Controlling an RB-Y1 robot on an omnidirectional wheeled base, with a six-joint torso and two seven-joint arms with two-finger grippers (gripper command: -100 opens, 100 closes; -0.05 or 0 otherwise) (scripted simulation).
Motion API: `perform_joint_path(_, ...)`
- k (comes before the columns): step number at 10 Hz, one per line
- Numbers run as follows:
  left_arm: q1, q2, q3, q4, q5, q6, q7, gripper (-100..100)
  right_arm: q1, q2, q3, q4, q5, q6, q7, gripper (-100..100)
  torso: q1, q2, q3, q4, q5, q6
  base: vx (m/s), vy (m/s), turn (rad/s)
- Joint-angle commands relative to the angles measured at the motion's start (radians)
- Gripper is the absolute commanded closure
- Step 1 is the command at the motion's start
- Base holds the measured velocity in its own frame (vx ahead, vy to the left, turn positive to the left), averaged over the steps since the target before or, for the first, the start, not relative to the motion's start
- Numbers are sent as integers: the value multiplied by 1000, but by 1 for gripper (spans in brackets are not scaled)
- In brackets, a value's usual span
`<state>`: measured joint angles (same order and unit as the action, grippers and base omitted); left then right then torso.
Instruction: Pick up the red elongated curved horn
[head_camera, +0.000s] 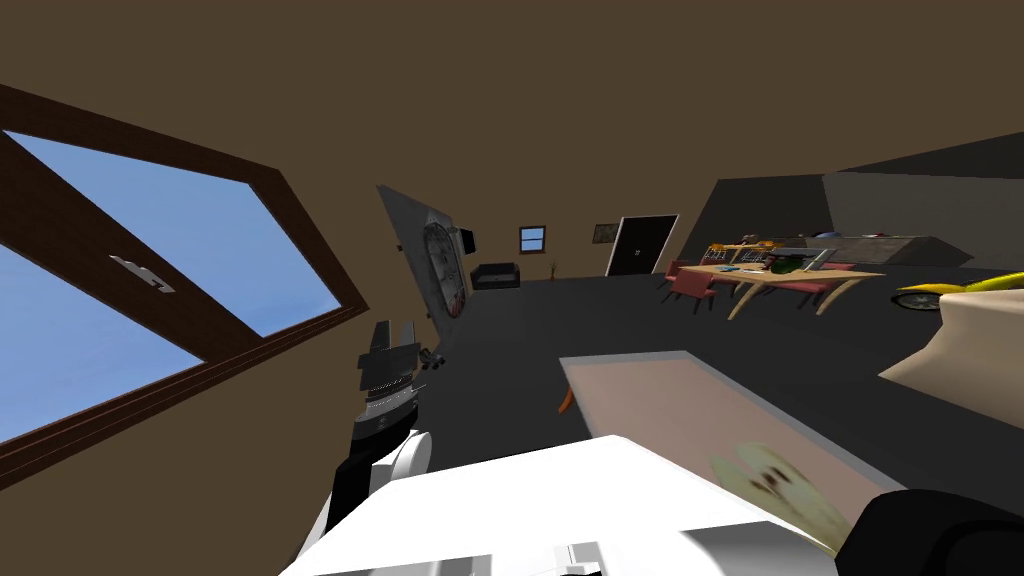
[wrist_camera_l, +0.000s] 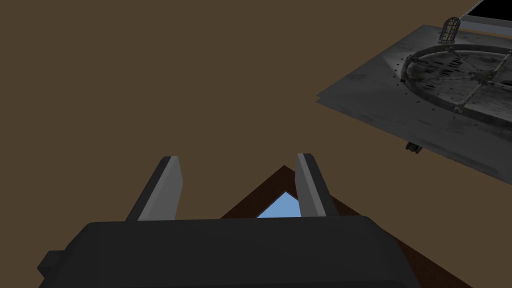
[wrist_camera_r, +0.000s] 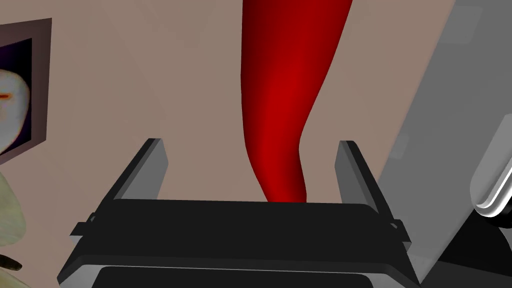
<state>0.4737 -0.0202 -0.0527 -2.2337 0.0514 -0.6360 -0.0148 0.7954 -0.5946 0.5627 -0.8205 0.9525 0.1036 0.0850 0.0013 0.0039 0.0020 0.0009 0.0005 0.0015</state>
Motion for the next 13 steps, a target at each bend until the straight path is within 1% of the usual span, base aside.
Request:
perform_joint_path(1,0,0,0,0,0,0,0,0,-26,24,4,32,-13,2,14,-100,0,0,0,0,0,0,-59,-41,52)
perform_joint_path(2,0,0,0,0,0,0,0,0,-43,40,7,54,-21,2,22,-100,0,1,0,0,0,0,-57,-44,45)
perform_joint_path(3,0,0,0,0,0,0,0,0,-36,21,23,35,-33,6,15,-100,0,1,0,0,0,0,-24,-21,12)
perform_joint_path(4,0,0,0,0,0,0,0,0,-38,21,26,36,-38,9,17,100,1,-1,0,0,0,0,0,0,0)
perform_joint_path(8,0,0,0,0,0,0,0,0,-38,21,26,36,-37,9,17,100,2,-3,-2,-1,1,1,0,0,0)
perform_joint_path(9,0,0,0,0,0,0,0,0,-38,21,26,36,-37,9,17,0,3,-3,-2,-1,1,0,0,0,0)
perform_joint_path(10,0,0,0,0,0,0,0,0,-17,16,3,21,-9,2,10,100,3,-3,-2,-1,1,0,28,25,-38)
perform_joint_path(11,0,0,0,0,0,0,0,0,-17,16,3,21,-9,2,10,100,4,-4,-2,-1,1,1,38,29,-36)
perform_joint_path(12,0,0,0,0,0,0,0,0,10,-8,0,-13,2,1,-2,100,5,-5,-3,-1,1,1,48,35,-68)
perform_joint_path(13,0,0,0,0,0,0,0,0,28,-24,-2,-35,10,1,-11,100,5,-6,-3,-2,2,1,55,42,-51)
